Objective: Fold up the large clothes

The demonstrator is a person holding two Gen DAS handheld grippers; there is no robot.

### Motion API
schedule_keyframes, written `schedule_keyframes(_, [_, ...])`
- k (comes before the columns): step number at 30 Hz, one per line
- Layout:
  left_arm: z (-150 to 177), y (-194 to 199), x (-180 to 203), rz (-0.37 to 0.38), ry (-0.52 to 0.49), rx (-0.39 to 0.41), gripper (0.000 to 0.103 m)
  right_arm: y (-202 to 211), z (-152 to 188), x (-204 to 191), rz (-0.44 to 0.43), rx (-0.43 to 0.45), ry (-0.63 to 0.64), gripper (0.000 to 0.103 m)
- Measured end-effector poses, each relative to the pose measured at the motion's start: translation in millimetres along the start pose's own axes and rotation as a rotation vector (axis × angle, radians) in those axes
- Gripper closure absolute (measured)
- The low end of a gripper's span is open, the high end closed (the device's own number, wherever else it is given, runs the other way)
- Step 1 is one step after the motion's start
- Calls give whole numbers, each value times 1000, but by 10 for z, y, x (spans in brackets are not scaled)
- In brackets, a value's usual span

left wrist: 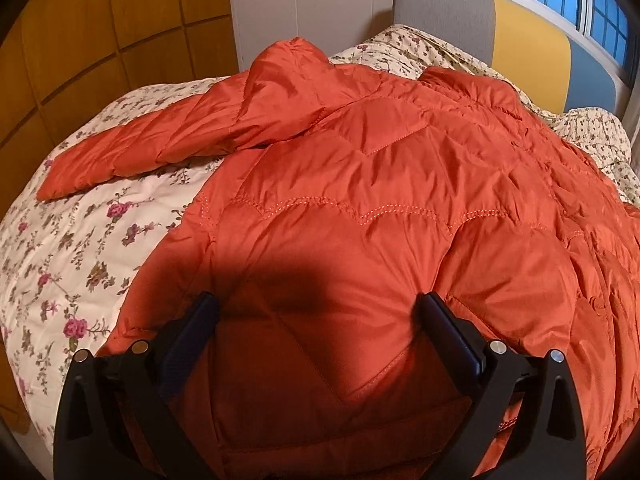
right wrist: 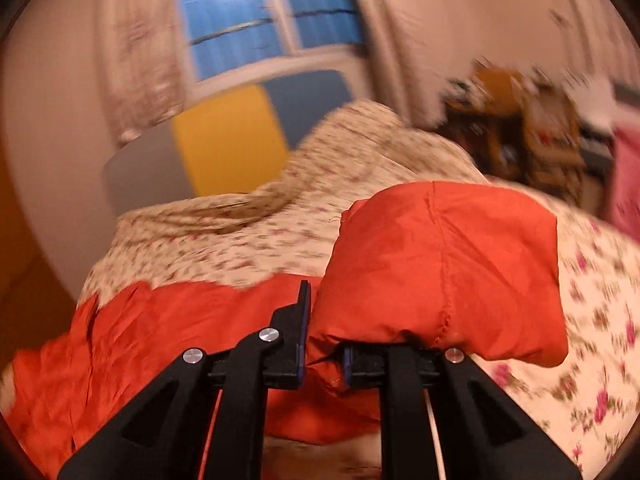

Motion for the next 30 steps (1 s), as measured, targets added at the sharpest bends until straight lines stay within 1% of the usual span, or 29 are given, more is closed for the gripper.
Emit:
schedule_keyframes(3, [9, -3, 9, 4, 4, 0, 3, -43, 25, -545, -66, 12, 166, 92])
schedule_keyframes(7, [6, -8, 7, 9, 8, 1, 3, -182, 199, -1127, -121, -12, 329, 92])
schedule_keyframes(11, [8, -9, 4, 12, 12, 3, 3, -301, 408, -1525, -150, -19, 453, 92])
schedule_keyframes(15, [9, -10, 6, 15, 15, 4, 3, -440, 707, -1979, -183, -31, 666, 92])
schedule_keyframes(18, [7, -15, 3, 17, 17, 7, 3, -449, 980, -2242, -213, -29, 787, 92])
schedule_keyframes(21, [11, -14, 7, 16, 18, 8, 3, -495, 1169, -2478, -248, -20, 893, 92])
schedule_keyframes(23, [12, -13, 8, 16, 18, 8, 3, -550, 1306, -2612, -267, -31, 963, 92])
schedule_keyframes(25, [11, -14, 7, 17, 18, 8, 3, -667, 1501, -2740, -281, -64, 1046, 92])
schedule_keyframes(27, [11, -13, 7, 16, 18, 8, 3, -760, 1677, -2830, -272, -88, 1115, 92])
schedule_keyframes(28, [12, -14, 6, 16, 18, 8, 3, -799, 1730, -2857, -265, -94, 1142, 90])
schedule_keyframes(30, [12, -14, 7, 16, 18, 8, 3, -893, 1802, -2890, -245, -108, 1185, 90])
Point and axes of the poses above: each gripper's, at about its wrist camera, not at the fingertips, and y roughly against the way its jaws point, x to its right, z to its underside, the point moved 6 cm from there along -y, roughly the way its jaws point, and after that the axes turned 6 degrees about -z, right-handed, at the moved point
